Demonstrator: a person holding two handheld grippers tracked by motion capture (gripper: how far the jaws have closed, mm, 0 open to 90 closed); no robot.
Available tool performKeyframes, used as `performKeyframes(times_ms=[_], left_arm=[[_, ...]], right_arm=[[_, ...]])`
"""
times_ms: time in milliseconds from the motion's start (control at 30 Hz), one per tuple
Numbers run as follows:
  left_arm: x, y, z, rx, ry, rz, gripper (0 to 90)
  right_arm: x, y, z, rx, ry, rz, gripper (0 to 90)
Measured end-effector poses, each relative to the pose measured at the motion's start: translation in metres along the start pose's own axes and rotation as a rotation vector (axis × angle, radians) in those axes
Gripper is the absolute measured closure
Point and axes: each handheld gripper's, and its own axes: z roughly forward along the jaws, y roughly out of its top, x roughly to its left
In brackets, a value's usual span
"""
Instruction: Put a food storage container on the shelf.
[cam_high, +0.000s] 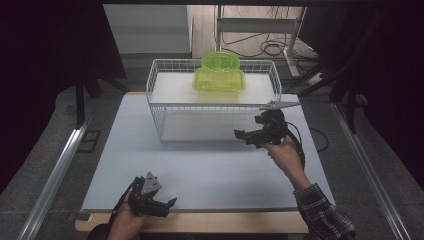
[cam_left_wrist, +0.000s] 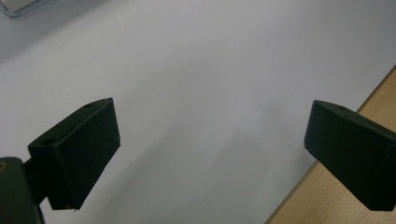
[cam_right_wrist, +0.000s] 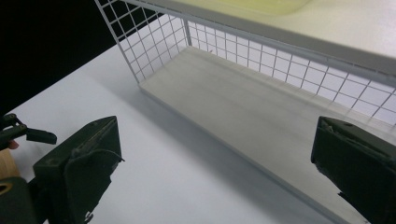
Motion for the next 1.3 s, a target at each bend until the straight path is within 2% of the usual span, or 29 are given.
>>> performKeyframes(times_ms=[400, 733, 1133, 1167, 1300], left_arm=[[0.000, 0.000, 0.000, 0.003, -0.002, -0.001, 3.1], [-0.001, 0.000, 0.001, 0.006, -0.004, 0.001, 3.2], [-0.001, 0.000, 0.001, 0.008, -0.004, 0.002, 3.1], [-0.001, 0.000, 0.001, 0.008, -0.004, 0.002, 3.2], [-0.001, 0.000, 0.001, 0.008, -0.004, 0.003, 3.1]], right_arm=[[-0.003, -0.018, 0.001, 0.007, -0.007, 0.006, 1.2], [0.002, -0.036, 0.009, 0.019, -0.027, -0.013, 1.1], [0.005, -0.052, 0.013, 0.006, -0.017, -0.005, 1.2], [0.006, -0.054, 0.014, 0.020, -0.021, -0.017, 1.2], [0.007, -0.057, 0.013, 0.017, -0.020, -0.013, 1.2]])
